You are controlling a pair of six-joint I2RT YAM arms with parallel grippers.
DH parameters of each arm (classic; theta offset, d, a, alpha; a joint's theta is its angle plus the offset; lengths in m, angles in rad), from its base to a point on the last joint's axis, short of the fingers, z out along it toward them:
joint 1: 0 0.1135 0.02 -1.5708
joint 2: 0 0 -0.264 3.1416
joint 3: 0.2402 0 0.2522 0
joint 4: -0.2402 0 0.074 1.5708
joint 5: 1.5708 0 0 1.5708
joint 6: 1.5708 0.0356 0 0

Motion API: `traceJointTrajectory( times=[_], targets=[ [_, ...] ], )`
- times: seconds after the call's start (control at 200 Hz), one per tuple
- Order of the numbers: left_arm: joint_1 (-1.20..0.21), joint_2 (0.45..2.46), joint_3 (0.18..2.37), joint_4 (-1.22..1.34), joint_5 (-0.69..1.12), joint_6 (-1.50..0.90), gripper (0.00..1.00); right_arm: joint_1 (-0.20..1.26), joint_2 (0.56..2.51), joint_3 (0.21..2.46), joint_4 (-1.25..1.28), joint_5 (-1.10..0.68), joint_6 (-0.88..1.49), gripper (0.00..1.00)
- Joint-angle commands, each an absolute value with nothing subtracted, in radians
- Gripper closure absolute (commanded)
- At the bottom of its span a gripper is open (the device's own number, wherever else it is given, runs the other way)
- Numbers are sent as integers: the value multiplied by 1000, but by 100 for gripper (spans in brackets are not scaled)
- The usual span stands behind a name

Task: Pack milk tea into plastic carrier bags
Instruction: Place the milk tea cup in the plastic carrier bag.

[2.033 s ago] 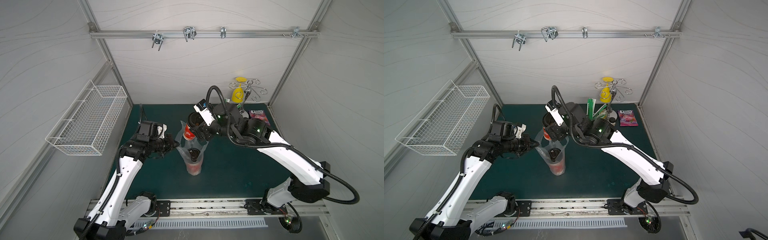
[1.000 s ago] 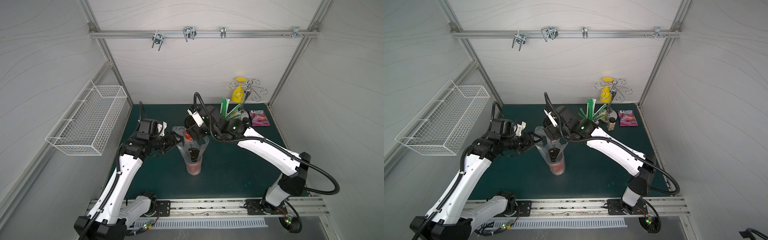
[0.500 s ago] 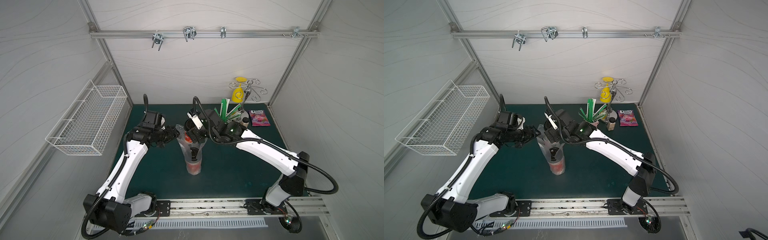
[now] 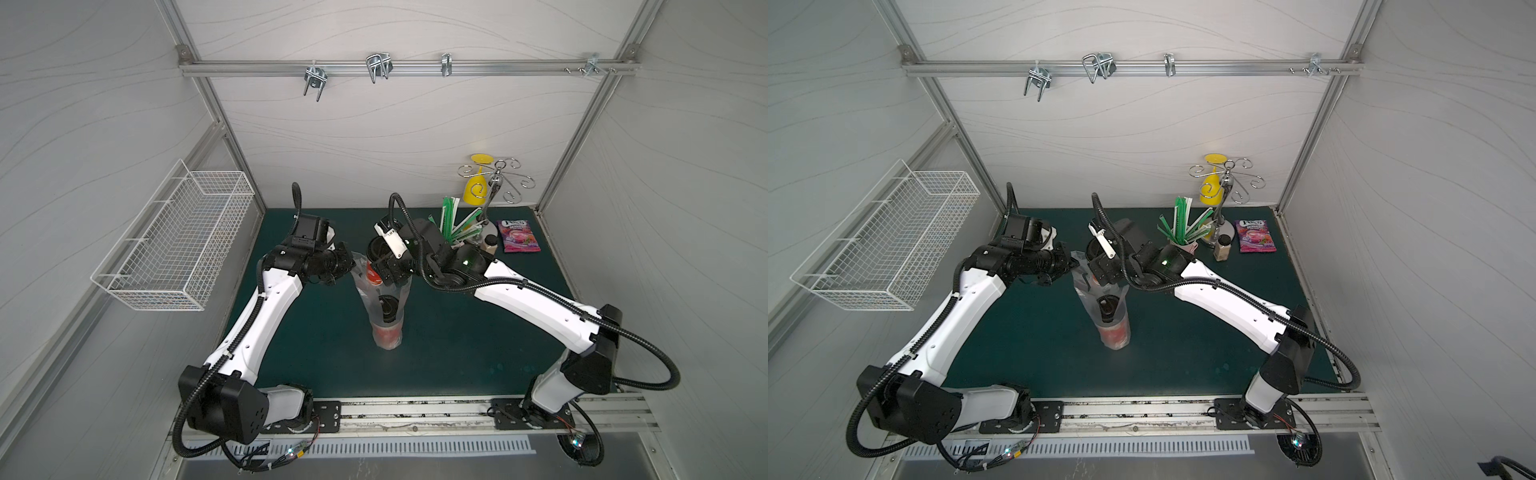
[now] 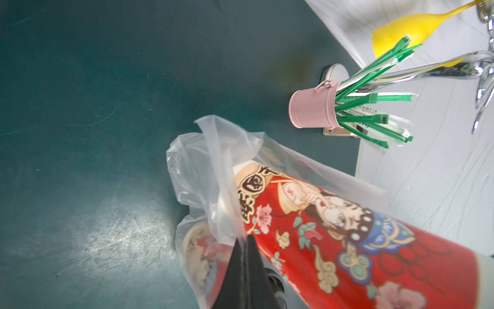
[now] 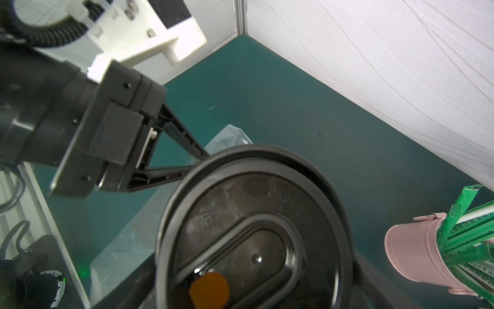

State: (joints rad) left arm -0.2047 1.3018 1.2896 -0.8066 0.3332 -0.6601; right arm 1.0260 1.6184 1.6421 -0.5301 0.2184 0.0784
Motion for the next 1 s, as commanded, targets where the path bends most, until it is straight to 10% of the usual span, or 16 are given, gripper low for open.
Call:
traceJointTrajectory(
  times=[0.0, 0.995],
  targets=[
    [-200, 1309, 1351, -784, 332, -650, 100, 1023, 1624, 1641, -502, 222, 64, 11],
    [-190, 1325, 1353, -774, 380, -625, 100, 1022, 1743, 1572, -445, 192, 93, 9]
  ],
)
